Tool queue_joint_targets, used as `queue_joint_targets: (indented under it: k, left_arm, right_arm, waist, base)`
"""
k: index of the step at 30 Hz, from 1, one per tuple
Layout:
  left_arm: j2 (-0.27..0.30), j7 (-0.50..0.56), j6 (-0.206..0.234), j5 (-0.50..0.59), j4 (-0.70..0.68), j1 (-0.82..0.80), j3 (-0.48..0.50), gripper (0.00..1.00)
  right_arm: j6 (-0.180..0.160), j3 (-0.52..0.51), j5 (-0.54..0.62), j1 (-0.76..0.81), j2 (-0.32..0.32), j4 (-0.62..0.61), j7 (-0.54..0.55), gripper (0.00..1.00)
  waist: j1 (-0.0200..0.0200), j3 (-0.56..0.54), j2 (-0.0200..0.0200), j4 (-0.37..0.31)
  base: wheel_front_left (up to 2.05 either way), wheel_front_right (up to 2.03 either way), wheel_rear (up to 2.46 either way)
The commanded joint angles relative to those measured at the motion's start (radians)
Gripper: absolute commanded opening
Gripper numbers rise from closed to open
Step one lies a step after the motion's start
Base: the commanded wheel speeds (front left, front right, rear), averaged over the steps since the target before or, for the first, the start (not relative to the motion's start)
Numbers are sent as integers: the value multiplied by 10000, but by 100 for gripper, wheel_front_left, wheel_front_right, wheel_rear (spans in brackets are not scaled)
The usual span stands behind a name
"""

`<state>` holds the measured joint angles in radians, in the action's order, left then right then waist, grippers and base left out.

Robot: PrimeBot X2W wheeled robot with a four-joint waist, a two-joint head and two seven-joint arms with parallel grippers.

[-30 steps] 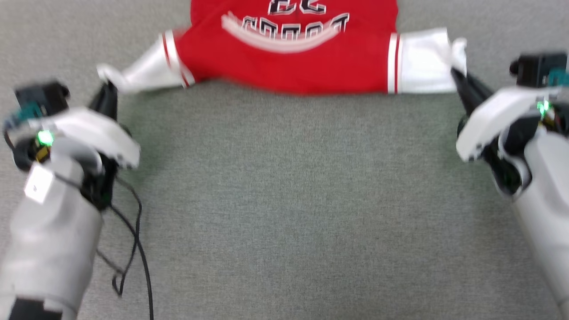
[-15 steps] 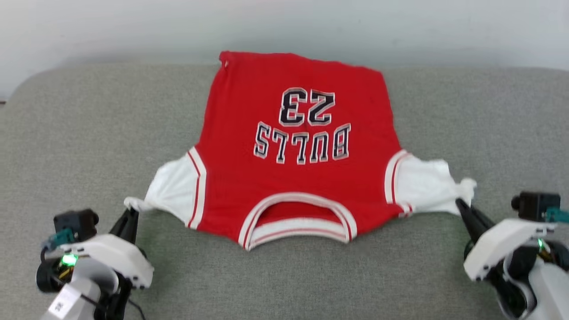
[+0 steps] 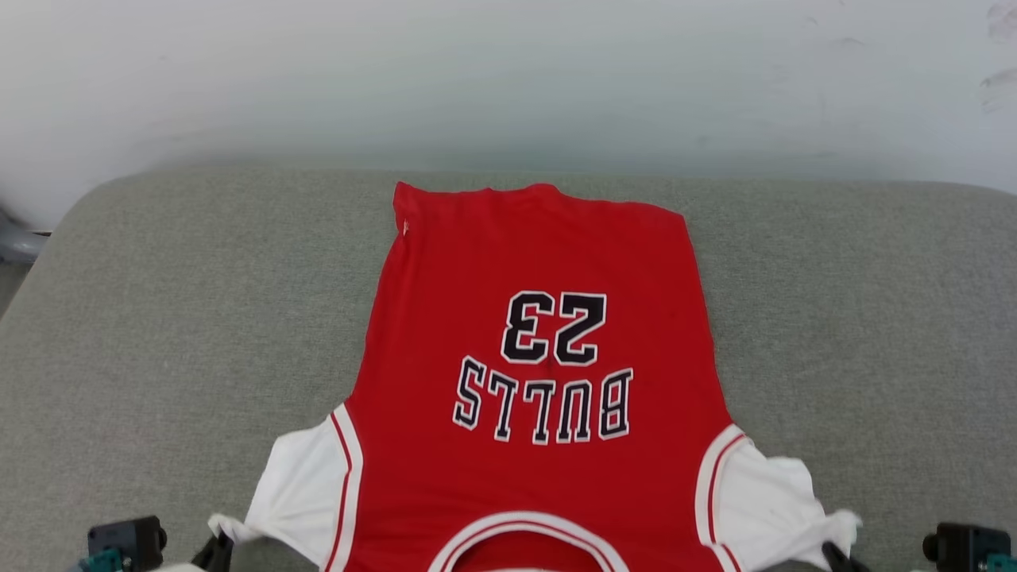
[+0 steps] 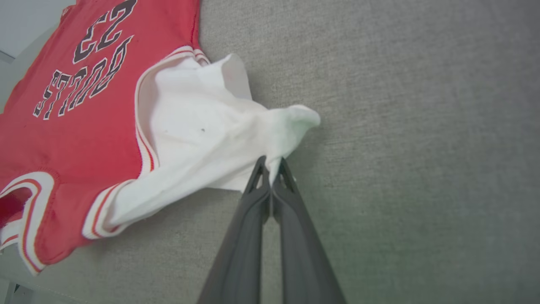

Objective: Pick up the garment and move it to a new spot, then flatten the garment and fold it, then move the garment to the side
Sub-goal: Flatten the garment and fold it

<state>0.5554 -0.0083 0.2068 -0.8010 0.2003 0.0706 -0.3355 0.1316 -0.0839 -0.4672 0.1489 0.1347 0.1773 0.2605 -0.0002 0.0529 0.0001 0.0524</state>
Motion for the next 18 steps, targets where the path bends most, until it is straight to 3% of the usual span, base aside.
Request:
queue_joint_targets:
  k: [1, 10, 11, 12, 18]
  left_arm:
    - [93, 134, 187, -80, -340, 391, 8, 0]
    - [254, 537, 579, -156, -1147, 1204, -92, 0]
    - [217, 524, 608, -150, -1210, 1206, -109, 0]
    - [197, 529, 601, -110, -1255, 1171, -153, 0]
    - [73, 400, 542, 63, -1576, 765, -307, 0]
  right_arm:
    - [-18, -301, 161, 559, -239, -434, 345, 0]
    - [-16, -769, 447, 1726, -710, -1442, 1751, 0]
    - [-16, -793, 480, 1730, -720, -1507, 1786, 32]
    - [-16, -764, 487, 1652, -743, -1591, 1744, 100]
    - [-13, -1157, 872, 646, -659, -1665, 950, 100]
  waist:
    - [2, -58, -1, 47]
    - [2, -308, -1, 183]
    - [2, -312, -1, 201]
    - [2, -321, -1, 225]
    - [2, -205, -1, 384]
  base:
    - [0, 0, 0]
    - [0, 0, 0]
    - [0, 0, 0]
    - [0, 0, 0]
    - [0, 0, 0]
